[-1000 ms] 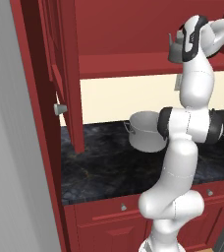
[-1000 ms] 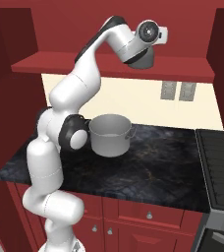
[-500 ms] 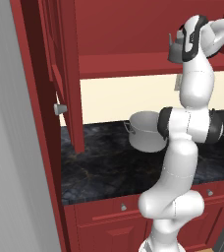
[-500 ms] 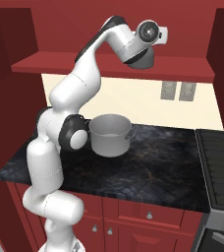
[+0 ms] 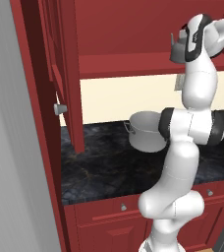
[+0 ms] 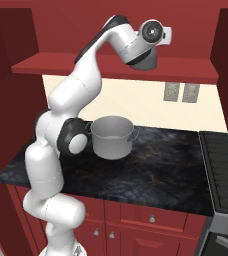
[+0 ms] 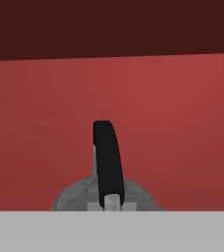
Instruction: Pick the kettle from the cabinet and place it on a stove burner. Then pick the pot from the counter and place it on another stove burner. Finally, turn both burners on.
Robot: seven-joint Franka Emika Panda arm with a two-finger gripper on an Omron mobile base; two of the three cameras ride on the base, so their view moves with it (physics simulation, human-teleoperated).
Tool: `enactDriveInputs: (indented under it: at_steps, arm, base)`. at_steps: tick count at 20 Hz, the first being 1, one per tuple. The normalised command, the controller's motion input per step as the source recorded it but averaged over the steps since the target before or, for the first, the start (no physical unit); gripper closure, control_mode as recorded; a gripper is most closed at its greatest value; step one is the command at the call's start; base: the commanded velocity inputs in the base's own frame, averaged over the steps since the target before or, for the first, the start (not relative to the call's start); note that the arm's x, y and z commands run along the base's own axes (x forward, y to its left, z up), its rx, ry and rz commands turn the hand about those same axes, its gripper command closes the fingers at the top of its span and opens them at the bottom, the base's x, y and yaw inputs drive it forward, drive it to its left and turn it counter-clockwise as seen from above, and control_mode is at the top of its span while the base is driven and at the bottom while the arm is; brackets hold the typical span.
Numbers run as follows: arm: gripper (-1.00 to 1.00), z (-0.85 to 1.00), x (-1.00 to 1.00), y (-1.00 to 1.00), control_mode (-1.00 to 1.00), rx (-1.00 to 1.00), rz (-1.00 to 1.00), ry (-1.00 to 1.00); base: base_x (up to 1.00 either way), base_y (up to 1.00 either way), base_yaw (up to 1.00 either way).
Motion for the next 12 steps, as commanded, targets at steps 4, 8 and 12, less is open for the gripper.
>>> enactDriveInputs:
  at_steps: [4, 8, 12]
  arm:
    - [1.00, 0.00, -0.34, 0.00, -1.00, 0.00, -0.01, -0.06]
    - [1.00, -0.03, -0.66, 0.02, -1.00, -0.03, 0.00, -0.11]
    - [1.00, -0.02, -0.73, 0.00, -1.00, -0.06, 0.00, -0.12]
  base:
    - [0.00, 0.00, 0.00]
    - [0.00, 0.00, 0.00]
    - [0.00, 0.00, 0.00]
